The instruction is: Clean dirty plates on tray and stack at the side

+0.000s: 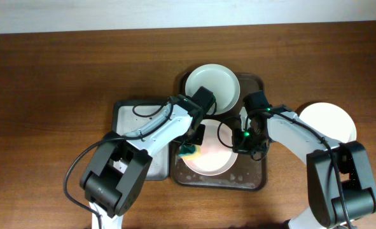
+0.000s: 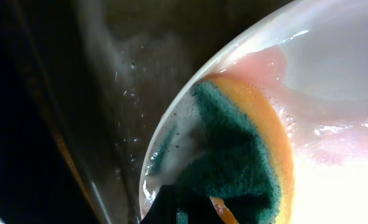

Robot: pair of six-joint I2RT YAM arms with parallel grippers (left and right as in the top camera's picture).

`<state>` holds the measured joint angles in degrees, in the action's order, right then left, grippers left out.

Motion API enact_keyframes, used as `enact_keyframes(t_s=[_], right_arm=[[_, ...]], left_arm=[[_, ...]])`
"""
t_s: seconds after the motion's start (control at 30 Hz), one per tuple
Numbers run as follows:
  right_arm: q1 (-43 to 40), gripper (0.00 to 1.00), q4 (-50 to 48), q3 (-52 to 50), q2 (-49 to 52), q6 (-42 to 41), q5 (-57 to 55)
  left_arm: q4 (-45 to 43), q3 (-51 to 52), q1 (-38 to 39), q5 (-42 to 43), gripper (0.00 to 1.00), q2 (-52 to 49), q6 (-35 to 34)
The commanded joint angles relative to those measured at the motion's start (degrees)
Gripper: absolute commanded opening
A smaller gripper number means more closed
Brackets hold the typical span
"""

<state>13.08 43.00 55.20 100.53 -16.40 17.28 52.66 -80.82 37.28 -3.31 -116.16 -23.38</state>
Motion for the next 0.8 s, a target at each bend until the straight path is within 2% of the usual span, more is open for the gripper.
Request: enact_keyframes(t_s=[0.0,0.1,0.17,0.27,0.37,0.43,0.53,0.67,0.77], right_arm=[[-0.7,0.04,1.9,-1.3,1.4,0.1,-7.4],[-0.7,0.04,2.3,-1.2,-0.1,0.1,-7.4],[-0.7,0.04,3.0,-1.2,-4.0,0.1,-8.3],[-0.7,0.04,5.1,-1.2,-12.1,0.1,-12.6],[0.7,0.04,7.3,-1.2,-18.4,-0.7,-17.7],[4.6,0.04,9.5,-1.2,-24.5,-4.3,-26.7],[14.0,0.04,9.6,-1.2,-31.9,-4.2,-38.7],[28.0,0.04,10.2,-1.2,-33.9,-4.3,-59.6],[37.9,0.04,10.1,-1.2,-33.9,-4.3,-72.5]], left_arm=[[1.0,1.4,-2.4,-7.1,0.0,2.1,-1.4],[1.2,1.4,-3.2,0.9,0.0,9.2,-1.2],[3.0,1.4,-5.6,5.1,0.0,17.1,1.5],[10.7,1.7,-11.6,0.8,0.0,25.9,4.3],[11.0,5.0,-17.2,0.1,0.0,27.6,6.6],[6.9,10.8,-23.1,5.8,0.0,27.6,10.5],[-3.0,20.7,-28.8,13.7,0.02,27.6,14.3],[-6.8,25.1,-33.4,16.0,0.13,27.6,15.1],[-7.2,25.1,-34.0,16.0,0.31,27.6,16.9]])
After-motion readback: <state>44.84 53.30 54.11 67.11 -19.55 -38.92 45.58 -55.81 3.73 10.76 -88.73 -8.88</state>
